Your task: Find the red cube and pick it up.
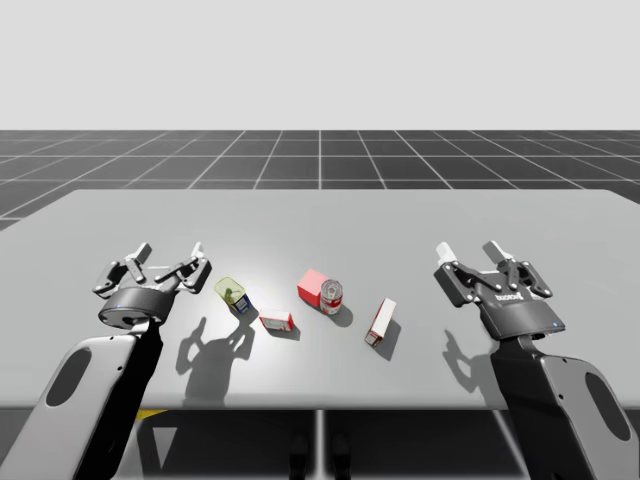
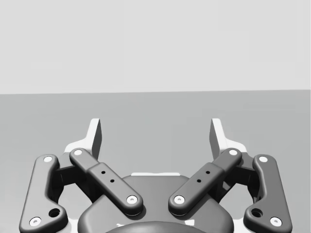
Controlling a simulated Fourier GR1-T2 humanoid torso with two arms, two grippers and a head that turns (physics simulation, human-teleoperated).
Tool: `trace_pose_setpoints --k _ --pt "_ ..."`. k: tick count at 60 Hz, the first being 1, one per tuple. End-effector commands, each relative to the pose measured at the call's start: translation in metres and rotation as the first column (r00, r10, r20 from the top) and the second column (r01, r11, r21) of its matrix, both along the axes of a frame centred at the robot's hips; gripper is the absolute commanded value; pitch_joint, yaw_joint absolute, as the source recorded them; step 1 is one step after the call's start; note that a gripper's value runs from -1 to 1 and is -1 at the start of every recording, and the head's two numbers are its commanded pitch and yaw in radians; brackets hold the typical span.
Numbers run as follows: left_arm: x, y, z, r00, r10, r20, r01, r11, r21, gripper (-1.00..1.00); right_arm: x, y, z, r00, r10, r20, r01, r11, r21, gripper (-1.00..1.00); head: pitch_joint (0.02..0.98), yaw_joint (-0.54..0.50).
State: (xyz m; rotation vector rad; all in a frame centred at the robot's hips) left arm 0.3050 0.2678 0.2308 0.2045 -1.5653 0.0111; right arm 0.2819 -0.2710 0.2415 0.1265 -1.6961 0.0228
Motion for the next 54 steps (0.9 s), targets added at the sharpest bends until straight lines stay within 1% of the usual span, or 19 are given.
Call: trace_pose_setpoints --k 1,4,5,9,11,13,16,18,20,24,27,31,34,36,38,40,42,49,54 --pt "0.0 -0.003 0.002 1.0 -0.023 -0.008 0.023 0.999 -0.027 -1.0 0.0 0.001 0.0 1.0 0.0 -0.001 0.0 1.0 0.002 -1.0 0.788 0.04" --pt "-0.001 -0.004 0.003 0.999 -0.041 -0.019 0.04 0.998 -0.038 -1.0 0.0 0.001 0.0 1.0 -0.001 -0.002 0.001 1.0 0.002 -1.0 0.787 0.04" --pt "-0.002 -0.006 0.005 0.998 -0.059 -0.033 0.058 0.997 -0.05 -1.0 0.0 0.001 0.0 1.0 -0.001 -0.002 0.001 1.0 0.003 -1.0 0.788 0.05" --pt "-0.007 -0.012 0.009 0.993 -0.103 -0.062 0.099 0.993 -0.069 -1.0 0.0 0.001 0.0 1.0 -0.002 -0.003 0.002 1.0 0.004 -1.0 0.789 0.05" --pt "-0.01 -0.015 0.012 0.99 -0.123 -0.075 0.118 0.991 -0.07 -1.0 0.001 0.001 0.0 1.0 -0.004 -0.005 0.004 1.0 0.003 -1.0 0.79 0.05" --pt "-0.018 -0.021 0.018 0.98 -0.173 -0.098 0.166 0.983 -0.075 -1.0 0.001 0.001 0.0 1.0 -0.004 -0.005 0.004 1.0 0.003 -1.0 0.794 0.05" --pt "-0.024 -0.026 0.023 0.969 -0.221 -0.109 0.212 0.973 -0.088 -1.0 0.0 0.001 0.0 1.0 -0.004 -0.003 0.004 1.0 0.003 -1.0 0.794 0.05" --pt "-0.032 -0.033 0.028 0.948 -0.278 -0.152 0.268 0.96 -0.083 -1.0 0.0 0.001 0.0 1.0 -0.004 -0.003 0.004 1.0 0.003 -1.0 0.795 0.06" --pt "-0.035 -0.037 0.029 0.937 -0.301 -0.179 0.291 0.953 -0.08 -1.0 0.0 0.001 0.0 1.0 -0.004 -0.003 0.004 1.0 0.002 -1.0 0.795 0.06" --pt "-0.045 -0.048 0.033 0.881 -0.386 -0.275 0.378 0.922 -0.084 -1.0 0.0 0.001 -0.001 1.0 -0.004 -0.004 0.004 1.0 0.0 -1.0 0.798 0.05" --pt "-0.048 -0.052 0.034 0.861 -0.414 -0.296 0.407 0.909 -0.089 -1.0 0.001 0.001 -0.001 1.0 -0.003 -0.004 0.003 1.0 0.0 -1.0 0.799 0.05" --pt "-0.053 -0.062 0.034 0.8 -0.483 -0.356 0.477 0.872 -0.109 -1.0 0.0 0.001 -0.001 1.0 -0.003 -0.002 0.003 1.0 0.001 -1.0 0.8 0.06" --pt "-0.054 -0.066 0.033 0.778 -0.504 -0.374 0.496 0.859 -0.125 -1.0 0.001 0.001 -0.001 1.0 -0.003 -0.002 0.003 1.0 0.001 -1.0 0.8 0.06" --pt "-0.055 -0.072 0.031 0.743 -0.539 -0.396 0.527 0.836 -0.15 -1.0 0.0 0.001 -0.001 1.0 -0.004 -0.002 0.004 1.0 0.002 -1.0 0.798 0.06" --pt "-0.055 -0.074 0.029 0.726 -0.554 -0.407 0.539 0.827 -0.162 -1.0 0.0 0.0 -0.001 1.0 -0.004 -0.001 0.004 1.0 0.002 -1.0 0.798 0.06" --pt "-0.056 -0.081 0.026 0.695 -0.579 -0.425 0.561 0.807 -0.184 -1.0 0.0 0.0 -0.001 1.0 -0.004 -0.001 0.004 1.0 0.004 -1.0 0.798 0.06" --pt "-0.056 -0.086 0.024 0.674 -0.593 -0.44 0.574 0.796 -0.194 -1.0 0.0 0.0 -0.001 1.0 -0.004 -0.001 0.004 1.0 0.004 -1.0 0.798 0.06" --pt "-0.055 -0.101 0.015 0.64 -0.603 -0.477 0.598 0.78 -0.184 -1.0 0.0 0.0 -0.001 1.0 -0.003 0.0 0.003 1.0 0.004 -1.0 0.799 0.06" --pt "-0.051 -0.112 0.006 0.619 -0.61 -0.494 0.604 0.772 -0.197 -1.0 0.001 0.0 0.0 1.0 -0.003 0.002 0.003 1.0 0.005 -1.0 0.799 0.07"
